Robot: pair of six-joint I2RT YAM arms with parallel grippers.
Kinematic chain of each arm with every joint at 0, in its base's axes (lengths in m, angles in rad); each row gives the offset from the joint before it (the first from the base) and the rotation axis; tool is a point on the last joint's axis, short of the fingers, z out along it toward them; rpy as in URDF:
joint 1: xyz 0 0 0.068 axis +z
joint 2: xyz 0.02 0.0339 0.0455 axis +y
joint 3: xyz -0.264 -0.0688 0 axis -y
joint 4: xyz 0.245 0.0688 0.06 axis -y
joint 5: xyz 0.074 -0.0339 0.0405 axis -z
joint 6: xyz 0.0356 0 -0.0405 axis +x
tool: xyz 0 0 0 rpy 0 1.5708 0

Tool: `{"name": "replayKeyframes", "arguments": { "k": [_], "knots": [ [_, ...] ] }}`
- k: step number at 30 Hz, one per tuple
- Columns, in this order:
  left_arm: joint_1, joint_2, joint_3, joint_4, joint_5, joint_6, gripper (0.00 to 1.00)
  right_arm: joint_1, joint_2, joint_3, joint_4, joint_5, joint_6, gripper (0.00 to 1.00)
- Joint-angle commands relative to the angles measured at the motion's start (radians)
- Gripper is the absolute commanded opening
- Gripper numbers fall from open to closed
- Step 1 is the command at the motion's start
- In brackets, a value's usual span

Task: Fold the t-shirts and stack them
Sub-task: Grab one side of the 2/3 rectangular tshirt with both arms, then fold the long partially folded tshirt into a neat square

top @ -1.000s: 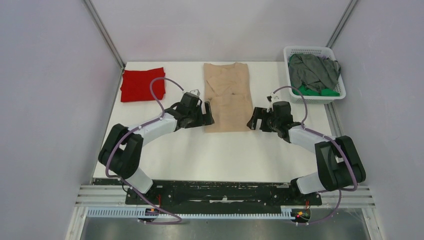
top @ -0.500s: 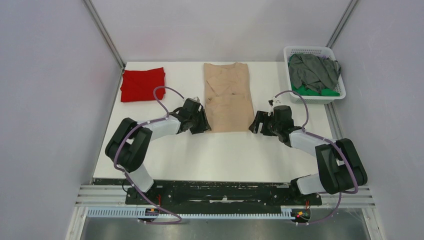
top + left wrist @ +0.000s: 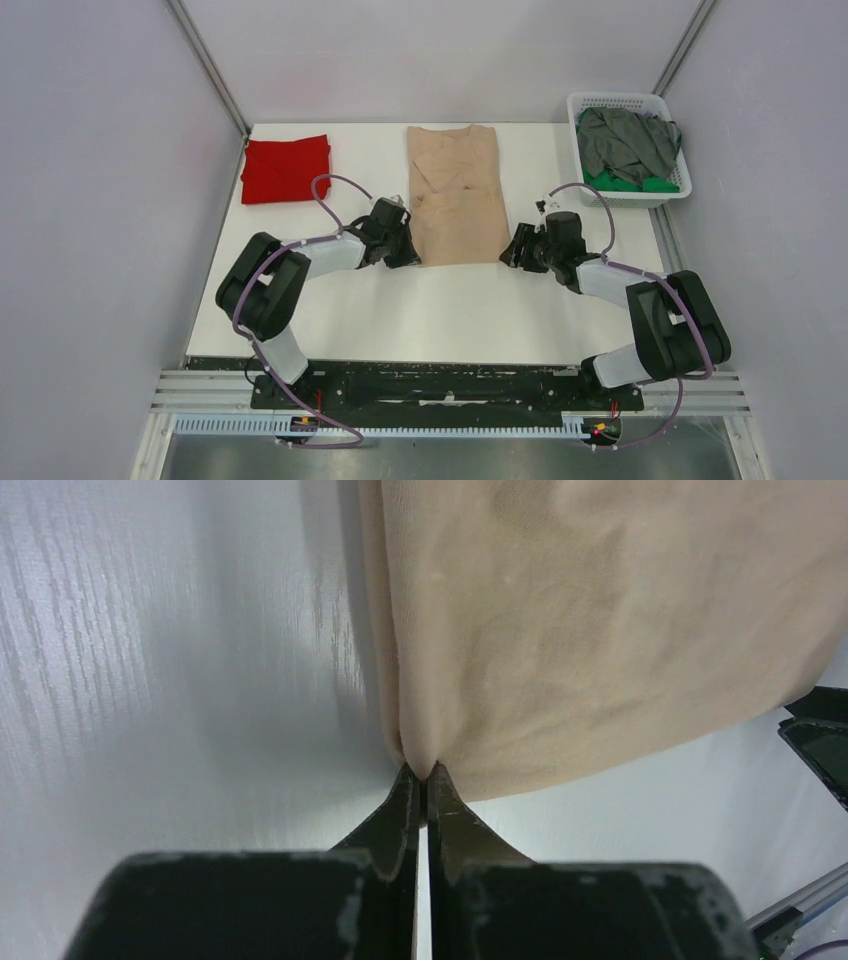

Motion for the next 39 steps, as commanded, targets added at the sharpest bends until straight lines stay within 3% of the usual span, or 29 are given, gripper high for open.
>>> {"name": "replayKeyframes", "arguments": {
  "k": [1,7,9,11,13,19,29,35,39],
  "knots": [
    [-0.012,0.023,0.007,-0.007,-0.008,-0.013,0.02,0.003,0.032,-0.006,0.043,-0.026,0.019,0.53],
    [-0.014,0.01,0.007,-0.01,-0.022,-0.009,0.02,0.007,0.073,0.004,0.062,-0.019,0.017,0.44],
    [-0.014,0.005,0.008,-0.012,-0.026,-0.007,0.02,0.01,0.086,0.009,0.06,-0.021,0.011,0.34],
    [-0.014,-0.003,0.006,-0.014,-0.026,-0.006,0.02,0.014,0.088,0.011,0.051,-0.026,0.005,0.14],
    [-0.015,-0.022,-0.001,-0.016,-0.026,-0.006,0.02,0.02,0.067,0.006,0.034,-0.028,-0.008,0.0],
    [-0.056,-0.187,-0.061,-0.081,-0.079,0.041,0.02,0.03,-0.106,-0.065,-0.081,-0.141,-0.104,0.0],
    [-0.153,-0.646,-0.164,-0.314,-0.093,0.059,0.02,0.132,-0.508,-0.096,-0.374,-0.428,-0.224,0.0],
    [-0.168,-0.887,-0.174,-0.436,-0.03,0.089,0.02,0.205,-0.682,-0.106,-0.387,-0.551,-0.181,0.0],
    [-0.167,-0.977,-0.18,-0.441,-0.019,0.074,0.02,0.205,-0.732,-0.094,-0.392,-0.545,-0.161,0.0]
  ]
}}
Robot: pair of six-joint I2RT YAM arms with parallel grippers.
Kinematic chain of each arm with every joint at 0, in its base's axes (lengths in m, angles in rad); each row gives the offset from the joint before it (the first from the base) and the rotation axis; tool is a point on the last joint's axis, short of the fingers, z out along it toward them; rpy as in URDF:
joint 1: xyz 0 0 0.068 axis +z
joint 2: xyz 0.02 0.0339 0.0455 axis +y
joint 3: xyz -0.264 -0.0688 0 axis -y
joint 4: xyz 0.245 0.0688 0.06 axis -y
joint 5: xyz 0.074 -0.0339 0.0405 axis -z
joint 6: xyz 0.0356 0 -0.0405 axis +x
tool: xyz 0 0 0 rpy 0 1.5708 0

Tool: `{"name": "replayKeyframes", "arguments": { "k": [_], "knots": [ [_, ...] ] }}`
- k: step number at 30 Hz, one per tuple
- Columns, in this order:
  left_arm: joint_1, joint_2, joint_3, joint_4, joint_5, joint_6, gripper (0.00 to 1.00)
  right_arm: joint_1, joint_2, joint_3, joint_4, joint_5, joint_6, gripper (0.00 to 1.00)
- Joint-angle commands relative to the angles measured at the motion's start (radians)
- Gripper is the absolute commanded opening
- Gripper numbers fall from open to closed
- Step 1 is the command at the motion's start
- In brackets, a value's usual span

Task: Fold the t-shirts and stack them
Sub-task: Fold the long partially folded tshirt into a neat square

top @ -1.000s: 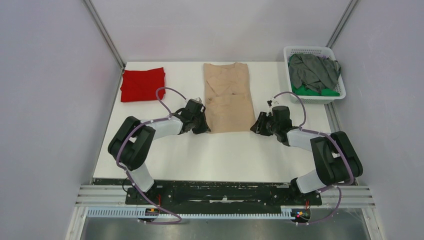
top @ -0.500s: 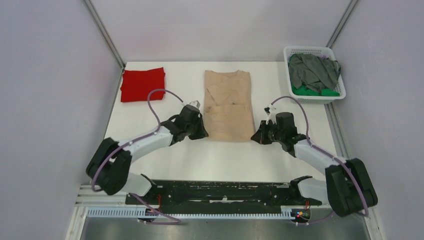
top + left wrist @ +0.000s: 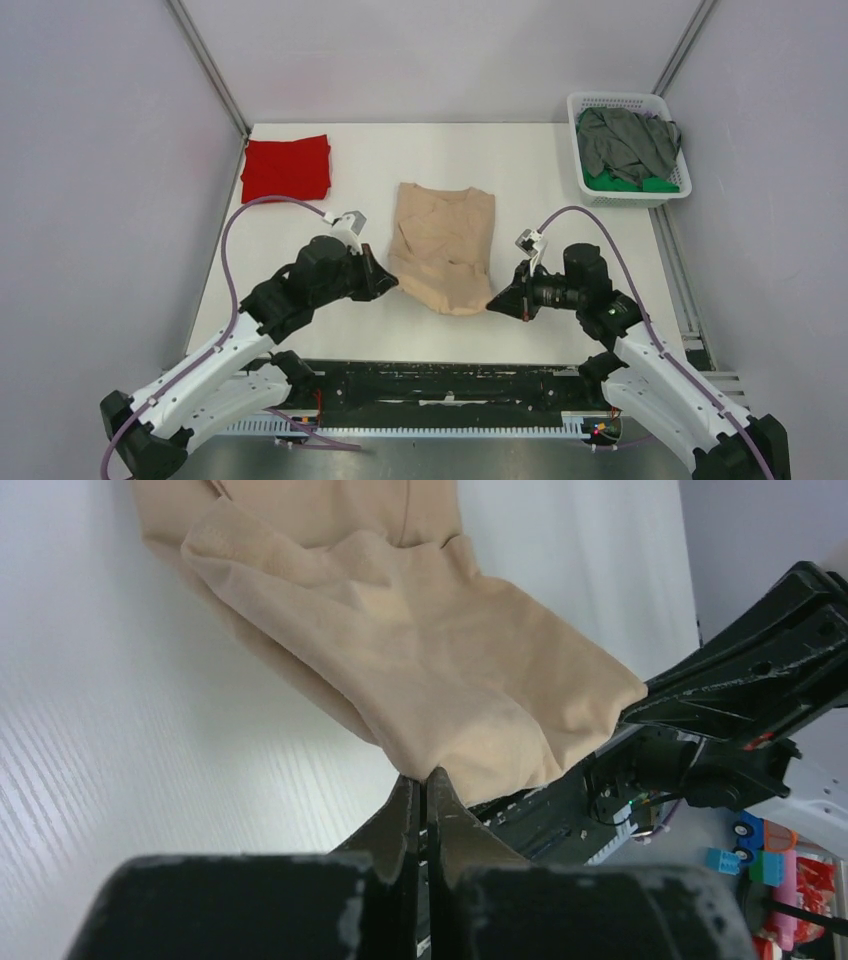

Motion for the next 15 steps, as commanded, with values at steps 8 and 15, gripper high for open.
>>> {"name": "replayKeyframes", "arguments": {
  "k": [8,15],
  "knots": [
    [0.0,0.009,0.054,0.01,-0.176,0.05,0.02,-0.009,0.016,0.115,-0.001,0.153,0.028,0.0],
    [0.048,0.16,0.14,0.104,-0.275,0.107,0.02,-0.093,0.199,0.236,0.065,0.194,0.047,0.0]
  ]
}}
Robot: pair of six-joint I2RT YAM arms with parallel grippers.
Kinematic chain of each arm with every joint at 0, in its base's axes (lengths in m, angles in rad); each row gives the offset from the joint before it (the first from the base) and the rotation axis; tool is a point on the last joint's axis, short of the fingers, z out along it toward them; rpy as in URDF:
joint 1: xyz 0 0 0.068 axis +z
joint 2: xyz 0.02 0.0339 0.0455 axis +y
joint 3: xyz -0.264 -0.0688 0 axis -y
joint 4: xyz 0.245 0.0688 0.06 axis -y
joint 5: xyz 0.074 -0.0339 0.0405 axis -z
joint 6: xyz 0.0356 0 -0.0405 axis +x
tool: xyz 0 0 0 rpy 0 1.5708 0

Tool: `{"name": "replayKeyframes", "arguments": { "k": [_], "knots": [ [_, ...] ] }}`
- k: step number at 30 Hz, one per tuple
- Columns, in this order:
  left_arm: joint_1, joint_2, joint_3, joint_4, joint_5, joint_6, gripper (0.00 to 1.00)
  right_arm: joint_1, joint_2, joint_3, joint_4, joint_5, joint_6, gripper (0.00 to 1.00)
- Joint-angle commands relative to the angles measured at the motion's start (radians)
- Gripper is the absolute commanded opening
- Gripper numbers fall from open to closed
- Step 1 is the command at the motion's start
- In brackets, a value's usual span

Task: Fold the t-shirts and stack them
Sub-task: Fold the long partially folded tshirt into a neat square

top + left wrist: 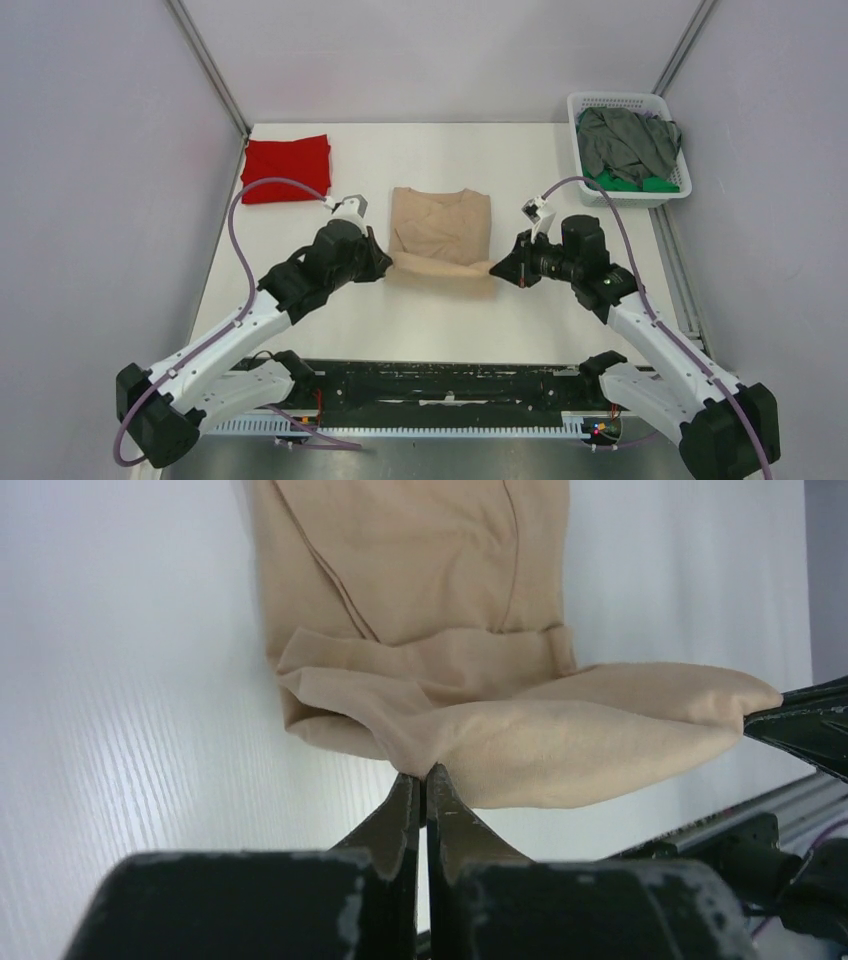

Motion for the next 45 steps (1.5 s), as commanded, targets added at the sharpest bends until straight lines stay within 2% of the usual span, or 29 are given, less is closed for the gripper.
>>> {"name": "replayKeyframes", "arguments": {
  "k": [1,15,21,31,40,42,45],
  "knots": [
    [0.043,0.09,0.113,0.119,-0.109,0.089,0.02,-0.057,0.089,0.114,0.09,0.049,0.013,0.0],
    [0.233,0.454,0.351,0.238,-0.014,0.192,0.02,-0.185,0.434,0.318,0.218,-0.014,0.035,0.0],
    [0.305,0.613,0.452,0.274,0.079,0.201,0.02,-0.213,0.596,0.401,0.302,-0.051,0.053,0.0],
    [0.363,0.869,0.633,0.295,0.158,0.205,0.02,-0.252,0.814,0.54,0.363,-0.04,0.036,0.0],
    [0.373,1.063,0.783,0.255,0.152,0.222,0.02,-0.277,1.032,0.679,0.369,0.014,-0.015,0.0],
    [0.376,1.099,0.809,0.249,0.144,0.221,0.02,-0.279,1.079,0.704,0.386,0.016,-0.008,0.03],
    [0.383,1.151,0.864,0.233,0.14,0.221,0.17,-0.282,1.165,0.777,0.414,-0.008,-0.027,0.09]
  ]
}}
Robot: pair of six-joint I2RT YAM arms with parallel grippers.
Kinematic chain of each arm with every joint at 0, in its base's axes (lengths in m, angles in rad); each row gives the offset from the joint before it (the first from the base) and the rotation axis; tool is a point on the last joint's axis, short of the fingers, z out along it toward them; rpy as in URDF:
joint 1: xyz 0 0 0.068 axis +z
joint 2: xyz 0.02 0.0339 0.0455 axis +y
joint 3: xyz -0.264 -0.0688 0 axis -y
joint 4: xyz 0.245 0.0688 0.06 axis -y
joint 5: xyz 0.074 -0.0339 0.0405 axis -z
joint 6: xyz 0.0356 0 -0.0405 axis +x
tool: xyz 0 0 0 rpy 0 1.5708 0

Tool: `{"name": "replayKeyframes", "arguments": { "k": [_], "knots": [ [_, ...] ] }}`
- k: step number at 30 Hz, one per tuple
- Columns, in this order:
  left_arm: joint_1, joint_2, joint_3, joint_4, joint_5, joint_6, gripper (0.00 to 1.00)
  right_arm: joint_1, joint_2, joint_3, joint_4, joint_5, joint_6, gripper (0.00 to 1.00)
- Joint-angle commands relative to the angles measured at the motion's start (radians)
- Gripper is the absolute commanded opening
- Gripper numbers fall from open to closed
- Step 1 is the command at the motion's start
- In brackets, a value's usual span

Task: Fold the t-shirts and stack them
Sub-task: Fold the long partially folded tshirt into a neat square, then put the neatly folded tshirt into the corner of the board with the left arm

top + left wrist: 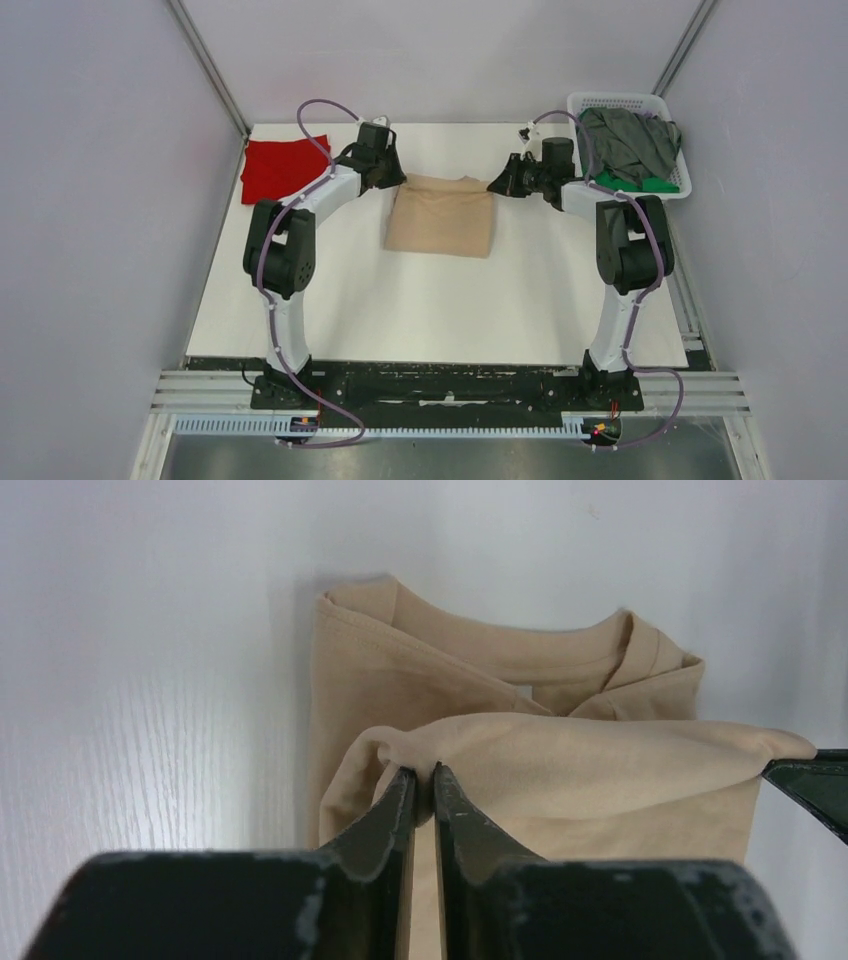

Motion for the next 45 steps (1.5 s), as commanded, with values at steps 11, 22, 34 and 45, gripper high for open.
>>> {"name": "replayKeyframes", "arguments": {
  "k": [11,22,34,45],
  "knots": [
    [0.024,-0.012,0.118,0.039,0.157,-0.005,1.0,-0.016,0.015,0.117,0.057,-0.061,-0.028,0.98],
    [0.014,0.07,0.07,0.135,0.28,-0.131,1.0,0.066,-0.025,-0.078,0.361,-0.211,0.168,0.98],
    [0.011,0.275,0.191,0.004,0.172,-0.222,1.0,0.092,0.341,0.123,0.411,-0.175,0.341,0.98],
    [-0.125,-0.069,-0.302,-0.003,0.092,-0.188,1.0,0.112,-0.048,-0.401,0.274,-0.063,0.131,0.98]
  ]
}}
